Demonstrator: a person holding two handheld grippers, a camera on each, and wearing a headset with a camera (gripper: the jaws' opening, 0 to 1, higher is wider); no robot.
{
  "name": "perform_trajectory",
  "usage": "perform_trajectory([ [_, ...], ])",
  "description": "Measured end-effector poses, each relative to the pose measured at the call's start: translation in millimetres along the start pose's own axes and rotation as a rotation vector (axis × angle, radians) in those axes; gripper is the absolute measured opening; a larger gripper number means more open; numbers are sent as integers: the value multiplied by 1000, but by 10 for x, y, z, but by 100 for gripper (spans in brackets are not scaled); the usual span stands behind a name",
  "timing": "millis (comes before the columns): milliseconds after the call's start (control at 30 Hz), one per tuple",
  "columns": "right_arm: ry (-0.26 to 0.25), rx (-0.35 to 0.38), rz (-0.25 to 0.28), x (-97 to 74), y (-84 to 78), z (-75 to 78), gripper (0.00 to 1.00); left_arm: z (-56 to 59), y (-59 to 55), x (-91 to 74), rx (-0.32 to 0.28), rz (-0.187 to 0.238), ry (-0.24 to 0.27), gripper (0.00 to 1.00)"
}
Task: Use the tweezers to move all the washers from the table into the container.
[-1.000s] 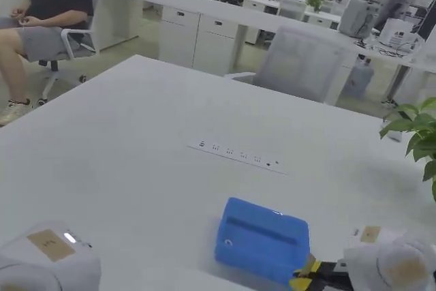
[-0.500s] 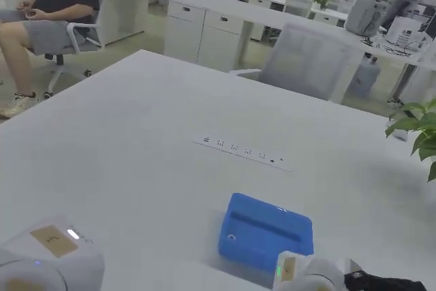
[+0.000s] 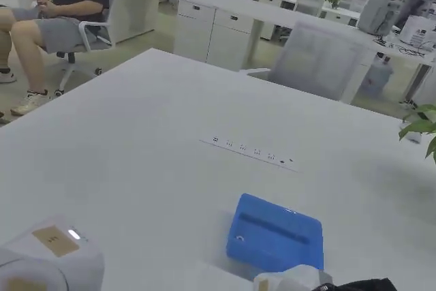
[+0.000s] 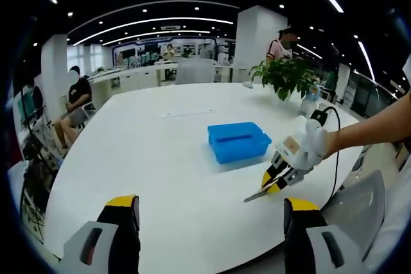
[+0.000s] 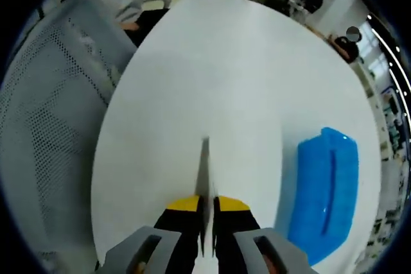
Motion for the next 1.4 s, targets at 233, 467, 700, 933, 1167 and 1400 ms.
perform_trajectory([
  [233, -69, 360, 167, -322, -4, -27, 20, 22, 54, 13, 12, 11, -7, 96],
  [467, -234, 775, 350, -795, -173, -111, 41, 37, 103, 44, 10, 27, -17, 98],
  [700, -416, 997, 372, -1089, -434, -164, 71, 63, 110, 80, 10, 32, -24, 99],
  [933, -553, 1104, 401, -1259, -650, -226, 97, 90, 152, 99, 20, 48, -25, 99],
  [1167, -582, 1122, 411, -1306, -718, -302, 99, 102, 177, 105, 27, 66, -21, 99],
  [1400, -583, 1133, 407, -1316, -775, -379, 99, 159, 182, 99, 36, 69, -17, 99],
])
Point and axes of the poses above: the centre of the closed fingertips' face, and the gripper's own axes: x roughly forward along the fingers, z roughly to its right, y roughly out of its top, the point moved 6 cm from there along -x, roughly backward along the fingers, and after that the axes turned 8 degrees about -y, right-handed, at the moved point
